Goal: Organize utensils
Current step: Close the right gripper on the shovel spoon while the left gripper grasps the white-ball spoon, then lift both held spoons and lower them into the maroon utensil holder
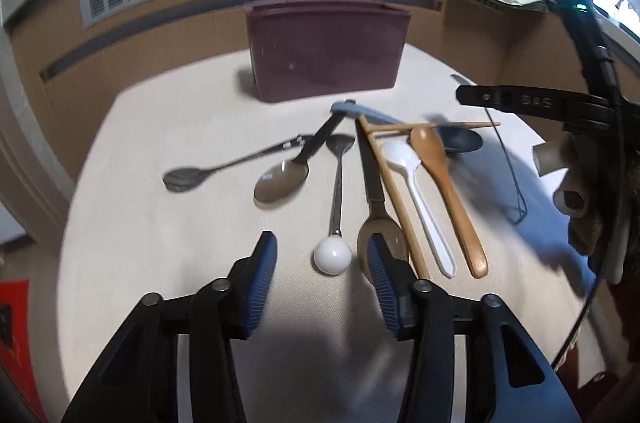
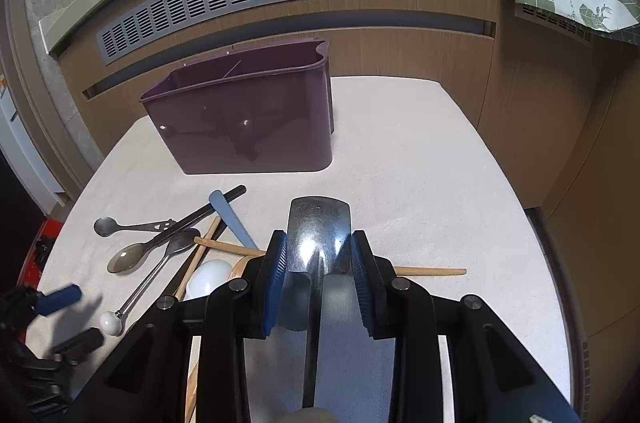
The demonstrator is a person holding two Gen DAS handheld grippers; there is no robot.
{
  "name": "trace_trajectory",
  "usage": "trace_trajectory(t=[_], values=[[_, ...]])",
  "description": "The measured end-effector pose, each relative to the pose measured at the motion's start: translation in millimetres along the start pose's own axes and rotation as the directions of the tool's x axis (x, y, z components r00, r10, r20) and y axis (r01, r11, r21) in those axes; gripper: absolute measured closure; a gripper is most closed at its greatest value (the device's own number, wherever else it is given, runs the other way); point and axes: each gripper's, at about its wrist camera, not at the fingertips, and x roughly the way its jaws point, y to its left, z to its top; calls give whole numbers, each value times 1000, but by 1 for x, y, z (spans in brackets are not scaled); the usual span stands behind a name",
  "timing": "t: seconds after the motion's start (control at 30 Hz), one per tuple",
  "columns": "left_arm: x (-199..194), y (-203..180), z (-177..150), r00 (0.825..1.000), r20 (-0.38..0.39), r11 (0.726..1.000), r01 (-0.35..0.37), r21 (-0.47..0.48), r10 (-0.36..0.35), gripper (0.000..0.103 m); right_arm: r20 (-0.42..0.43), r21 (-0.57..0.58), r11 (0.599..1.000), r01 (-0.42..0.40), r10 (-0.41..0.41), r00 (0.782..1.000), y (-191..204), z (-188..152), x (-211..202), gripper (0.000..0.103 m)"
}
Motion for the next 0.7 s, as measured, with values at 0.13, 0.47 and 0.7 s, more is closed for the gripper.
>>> trace_trajectory(t=[0.13,0.47,0.7], values=[[9,4,3,1000,-26,999,10,-42,-12,60,9,-9,1000,2,-2,1000,2,-1,-2,74],[22,4,5,998,-64,998,-1,-65,-3,81,4,-3,1000,11,-11,1000,-2,-7,-3,74],[-14,10,28,996,84,999,-7,-52,11,81,25,-8,1000,17,-17,1000,-2,-7,-12,74]])
